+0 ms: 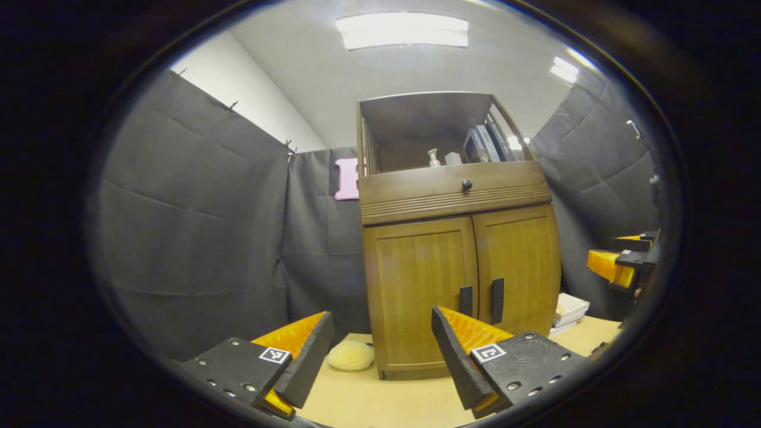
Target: Open the right door of the double-door shoe cabinet with the right hand, and open the left door with the left hand.
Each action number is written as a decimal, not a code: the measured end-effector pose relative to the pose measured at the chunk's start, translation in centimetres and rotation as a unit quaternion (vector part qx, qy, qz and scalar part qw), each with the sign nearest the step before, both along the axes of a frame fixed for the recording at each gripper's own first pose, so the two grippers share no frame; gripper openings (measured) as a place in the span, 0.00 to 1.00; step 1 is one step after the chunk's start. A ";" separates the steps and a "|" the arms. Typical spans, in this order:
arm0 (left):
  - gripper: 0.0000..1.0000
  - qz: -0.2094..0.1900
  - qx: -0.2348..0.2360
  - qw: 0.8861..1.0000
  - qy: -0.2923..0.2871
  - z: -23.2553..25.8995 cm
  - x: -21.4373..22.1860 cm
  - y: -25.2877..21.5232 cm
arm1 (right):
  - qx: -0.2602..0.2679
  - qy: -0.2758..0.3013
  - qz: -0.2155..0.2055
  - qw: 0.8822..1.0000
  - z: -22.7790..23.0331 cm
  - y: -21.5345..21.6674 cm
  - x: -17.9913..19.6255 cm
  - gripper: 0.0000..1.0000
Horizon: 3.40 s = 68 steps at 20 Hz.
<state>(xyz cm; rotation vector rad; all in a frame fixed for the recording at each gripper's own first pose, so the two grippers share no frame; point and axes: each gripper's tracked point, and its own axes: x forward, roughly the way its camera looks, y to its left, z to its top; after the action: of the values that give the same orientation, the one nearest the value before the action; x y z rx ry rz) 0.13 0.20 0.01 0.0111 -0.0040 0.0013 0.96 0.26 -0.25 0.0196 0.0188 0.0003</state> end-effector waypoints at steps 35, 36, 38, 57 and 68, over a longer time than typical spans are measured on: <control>0.95 0.105 0.009 0.993 0.048 -1.3 -2.6 8.7 | 0.032 0.066 0.040 0.997 -8.8 10.7 22.0 0.96; 0.95 0.108 0.012 0.993 0.048 -1.0 -2.7 8.9 | 0.033 0.073 0.041 0.996 -9.4 11.0 22.3 0.95; 0.95 0.110 0.015 0.993 0.048 -1.2 -2.9 9.1 | 0.030 0.090 0.047 0.994 -11.1 11.5 22.8 0.90; 0.95 0.065 0.022 0.997 0.031 0.3 -3.1 4.6 | 0.053 0.110 0.110 0.986 -11.5 12.1 18.6 0.21; 0.95 -0.020 -0.006 1.000 0.021 -0.8 0.0 -3.5 | 0.059 0.124 0.133 0.982 -10.9 8.1 11.6 0.17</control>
<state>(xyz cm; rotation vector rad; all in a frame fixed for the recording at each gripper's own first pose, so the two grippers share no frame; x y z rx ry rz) 0.16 -3.26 -0.76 0.0000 0.0374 -0.0394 12.57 8.38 -11.12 0.1367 0.2709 0.2658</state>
